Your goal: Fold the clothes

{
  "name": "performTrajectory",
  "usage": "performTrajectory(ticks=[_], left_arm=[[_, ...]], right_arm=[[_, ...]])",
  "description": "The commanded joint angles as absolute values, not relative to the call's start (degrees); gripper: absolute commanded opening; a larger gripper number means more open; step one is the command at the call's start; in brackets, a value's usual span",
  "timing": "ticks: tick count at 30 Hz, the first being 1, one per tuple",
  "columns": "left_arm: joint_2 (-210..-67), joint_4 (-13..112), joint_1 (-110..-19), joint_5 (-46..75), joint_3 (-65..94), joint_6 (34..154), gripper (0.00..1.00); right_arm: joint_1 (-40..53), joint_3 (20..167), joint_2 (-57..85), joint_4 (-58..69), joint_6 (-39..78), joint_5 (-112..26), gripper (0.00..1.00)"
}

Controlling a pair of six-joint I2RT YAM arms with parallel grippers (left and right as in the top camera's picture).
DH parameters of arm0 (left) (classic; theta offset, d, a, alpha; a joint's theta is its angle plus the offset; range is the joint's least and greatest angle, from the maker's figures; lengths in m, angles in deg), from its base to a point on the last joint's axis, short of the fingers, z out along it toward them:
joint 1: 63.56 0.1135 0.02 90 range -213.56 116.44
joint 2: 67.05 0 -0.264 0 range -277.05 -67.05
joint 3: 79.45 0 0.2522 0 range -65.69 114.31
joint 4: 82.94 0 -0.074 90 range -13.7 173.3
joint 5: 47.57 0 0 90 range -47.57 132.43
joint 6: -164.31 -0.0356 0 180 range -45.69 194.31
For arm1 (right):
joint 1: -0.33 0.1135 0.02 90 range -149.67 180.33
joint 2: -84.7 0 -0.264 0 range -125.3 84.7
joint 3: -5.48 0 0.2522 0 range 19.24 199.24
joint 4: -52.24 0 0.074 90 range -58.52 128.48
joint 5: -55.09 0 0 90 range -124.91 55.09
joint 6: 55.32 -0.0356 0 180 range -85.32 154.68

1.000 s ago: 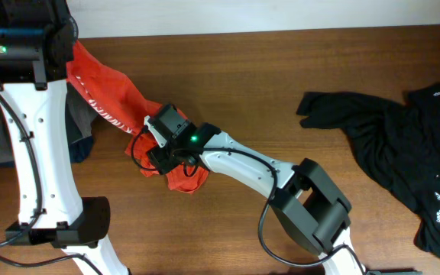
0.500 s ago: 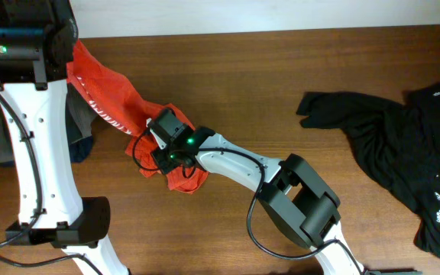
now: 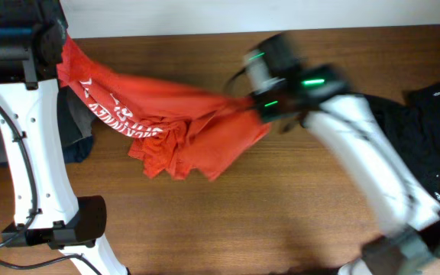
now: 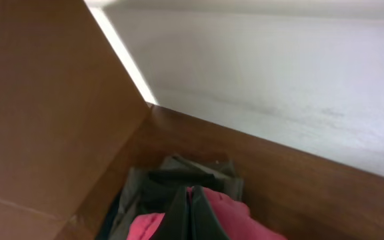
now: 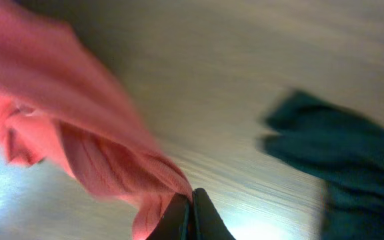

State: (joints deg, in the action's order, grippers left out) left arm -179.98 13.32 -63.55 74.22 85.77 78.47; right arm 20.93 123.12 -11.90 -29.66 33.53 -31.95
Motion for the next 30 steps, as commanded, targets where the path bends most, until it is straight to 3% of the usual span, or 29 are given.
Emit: performTrajectory(ticks=[1,17,21,26,28,30], left_arm=[[-178.16,12.19,-63.40,67.18,86.30,79.08,0.00],[-178.16,8.67,-63.40,65.52,86.27,79.30,0.01],[-178.16,8.62,-63.38,65.52,86.27,79.70,0.00],[-178.16,8.69,-63.38,65.52,86.27,79.70,0.00],[-178.16,8.67,-63.38,65.52,86.27,79.72,0.00],[-178.16,8.67,-63.38,65.50,86.27,79.94,0.00]], right_arm=[[15.35,121.98,-13.21,-32.19,38.95,-33.24,0.04],[9.58,120.10,-13.53,-36.50,40.87,-29.11,0.05],[10.68,120.12,-13.47,-37.68,41.29,-39.10,0.04],[15.14,120.60,-9.82,-44.78,61.16,-66.81,0.05],[14.94,120.62,-5.47,-42.97,60.85,-63.71,0.05],[12.56,120.62,-3.48,-38.99,52.22,-52.43,0.05]])
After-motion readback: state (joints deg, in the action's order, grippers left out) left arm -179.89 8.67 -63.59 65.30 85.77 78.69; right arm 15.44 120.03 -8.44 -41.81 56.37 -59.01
